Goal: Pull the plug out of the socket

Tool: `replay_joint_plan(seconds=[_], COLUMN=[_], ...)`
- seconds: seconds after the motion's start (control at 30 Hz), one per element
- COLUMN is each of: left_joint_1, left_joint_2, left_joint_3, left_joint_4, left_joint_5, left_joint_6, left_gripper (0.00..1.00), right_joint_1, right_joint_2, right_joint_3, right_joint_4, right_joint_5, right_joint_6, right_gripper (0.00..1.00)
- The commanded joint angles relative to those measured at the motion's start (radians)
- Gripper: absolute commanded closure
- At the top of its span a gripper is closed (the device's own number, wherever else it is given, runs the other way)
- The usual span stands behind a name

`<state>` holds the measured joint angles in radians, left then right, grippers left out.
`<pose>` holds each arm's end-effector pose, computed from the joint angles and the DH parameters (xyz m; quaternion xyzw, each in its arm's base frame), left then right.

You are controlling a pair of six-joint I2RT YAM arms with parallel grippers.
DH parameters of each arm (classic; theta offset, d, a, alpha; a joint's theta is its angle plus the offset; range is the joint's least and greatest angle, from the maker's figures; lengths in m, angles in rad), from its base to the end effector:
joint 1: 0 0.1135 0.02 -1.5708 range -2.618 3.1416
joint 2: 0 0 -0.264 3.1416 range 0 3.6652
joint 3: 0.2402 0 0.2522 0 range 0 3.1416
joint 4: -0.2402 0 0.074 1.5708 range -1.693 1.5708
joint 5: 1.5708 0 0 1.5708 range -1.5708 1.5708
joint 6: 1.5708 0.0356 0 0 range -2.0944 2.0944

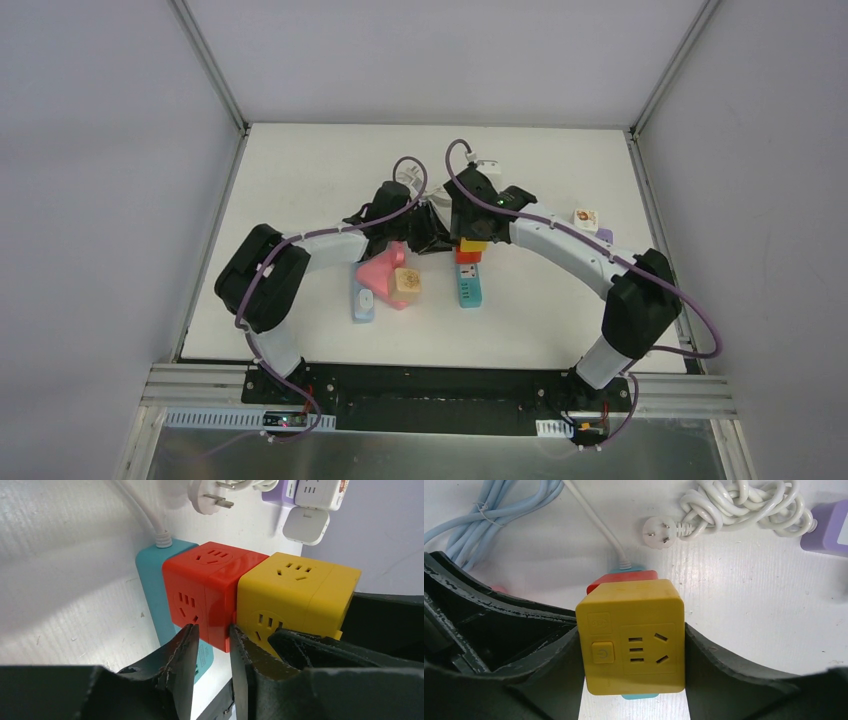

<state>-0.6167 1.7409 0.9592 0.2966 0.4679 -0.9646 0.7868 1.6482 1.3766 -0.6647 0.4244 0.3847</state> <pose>0.2961 -0.2296 0.1944 -0.0262 0.8411 -0.4968 0.2124 0.2615 0.2414 0.2831 -0.1211 0.9232 0.0018 0.3647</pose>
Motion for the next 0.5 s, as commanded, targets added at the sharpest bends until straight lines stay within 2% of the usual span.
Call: replay_joint_plan(seconds=[0.0,0.13,0.33,0.4,0.47], left_joint_1=[-0.047,-0.055,-0.084,-0.090,-0.093], left_joint_2=[0.045,0.039,0.042,0.047,0.050], left_joint_3=[-0.033,0.003,0.049,0.052,0.056], left_joint_4=[0.029,-0.137,-0.277,-0.288,-0.292], left_joint_5=[0.022,-0.015,-0.074,-0.085,-0.085], left_joint_6=[-0.036,-0.032,-0.009,-0.012,-0.013], left_gripper=[0.72,0.75,0.77,0.78,0.78], right_joint_1=[-0.003,-0.021,-0.029,-0.026,-0.010], right_joint_2=[-0.056,-0.069,-0.027,-0.026,-0.021], right_joint_3=[-0.002,0.084,0.156,0.138,0.116], right_joint_4=[0.127,0.130,0.109,0.118,0.108], right_joint_5=[-0.215,-0.272,-0.307,-0.287,-0.202], right_joint_6=[0.073,0.108,0.101,0.079,0.027], right_gripper=[1.00,1.00,1.00,1.00,1.00])
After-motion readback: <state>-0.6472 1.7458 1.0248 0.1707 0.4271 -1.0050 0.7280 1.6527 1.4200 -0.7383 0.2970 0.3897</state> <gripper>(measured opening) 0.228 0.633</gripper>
